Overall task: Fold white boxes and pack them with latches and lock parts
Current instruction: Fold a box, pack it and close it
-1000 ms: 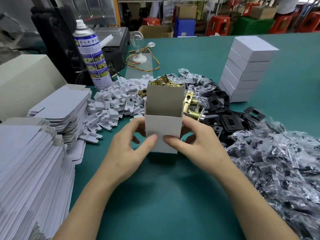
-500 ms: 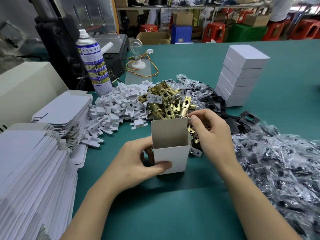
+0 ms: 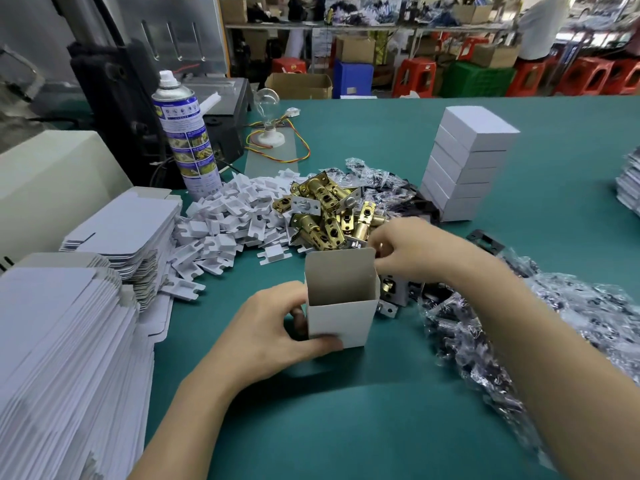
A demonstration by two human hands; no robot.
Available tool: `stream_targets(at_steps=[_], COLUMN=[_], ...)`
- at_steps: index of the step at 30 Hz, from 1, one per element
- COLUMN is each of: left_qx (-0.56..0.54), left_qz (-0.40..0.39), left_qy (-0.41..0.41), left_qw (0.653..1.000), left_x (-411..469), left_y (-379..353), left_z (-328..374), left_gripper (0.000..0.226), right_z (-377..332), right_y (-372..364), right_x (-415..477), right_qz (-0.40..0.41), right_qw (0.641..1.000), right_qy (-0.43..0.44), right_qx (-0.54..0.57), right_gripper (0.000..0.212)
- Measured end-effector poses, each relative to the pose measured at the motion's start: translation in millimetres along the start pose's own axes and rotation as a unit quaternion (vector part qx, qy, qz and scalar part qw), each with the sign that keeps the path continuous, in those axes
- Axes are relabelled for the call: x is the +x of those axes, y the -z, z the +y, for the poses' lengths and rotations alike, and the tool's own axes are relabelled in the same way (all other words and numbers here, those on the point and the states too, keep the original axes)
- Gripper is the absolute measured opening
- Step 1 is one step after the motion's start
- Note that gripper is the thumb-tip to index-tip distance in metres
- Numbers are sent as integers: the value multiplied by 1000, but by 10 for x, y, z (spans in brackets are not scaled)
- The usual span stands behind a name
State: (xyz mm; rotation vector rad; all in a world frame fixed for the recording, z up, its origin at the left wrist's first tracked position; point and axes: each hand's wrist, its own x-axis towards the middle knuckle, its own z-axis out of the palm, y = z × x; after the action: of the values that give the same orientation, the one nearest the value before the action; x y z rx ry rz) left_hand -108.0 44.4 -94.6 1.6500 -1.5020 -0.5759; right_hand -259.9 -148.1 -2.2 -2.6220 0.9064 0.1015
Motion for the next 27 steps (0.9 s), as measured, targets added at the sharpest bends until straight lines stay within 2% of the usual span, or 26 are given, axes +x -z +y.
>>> stream_targets(at_steps=[2,4,7,8,10,14,19,23,25,27], left_qx=[-6,-10,-15,-14,-12,-1,0,-48,-71,-72], left_qz=[1,0,0,0,-1,6,13,4,-18,-31], left_qy=[-1,0,1,-2,-6,-15,-34,-38,-15,8], left_qw=[1000,1000,1000,1000,1000,1000,999,998,997,997], left_x=[2,0,-4,-4,-4,-18,-26,-66,-86,-87], left_y=[2,-4,-2,1,4,0,32,99,119,120], left_z=[-5,-3,11,10,5,0,17,59,43,6], left_gripper=[37,39,37,37,38,33,27,27,26,28], right_z=[-21,-41,-103,-130,-177,-247,-264,-234,-181,-95], right_y=[-68,-91,-105,-134,-218,-332,-377,-429,-425,-422], right_x=[-43,-75,-132,-150,-181,-202,-218,-203,-165,-130], right_qz=[-41,-34,-36,-38,-17,25,30,21,25,31], right_qw=[997,994,994,995,994,991,993,998,995,997], right_qy=[-22,-50,-48,-41,-44,-65,-62,-11,-8,-13], right_qx=[-57,-96,-93,-87,-95,-115,-93,61,101,74], right_gripper=[9,14,18,26,36,30,17,43,39,27])
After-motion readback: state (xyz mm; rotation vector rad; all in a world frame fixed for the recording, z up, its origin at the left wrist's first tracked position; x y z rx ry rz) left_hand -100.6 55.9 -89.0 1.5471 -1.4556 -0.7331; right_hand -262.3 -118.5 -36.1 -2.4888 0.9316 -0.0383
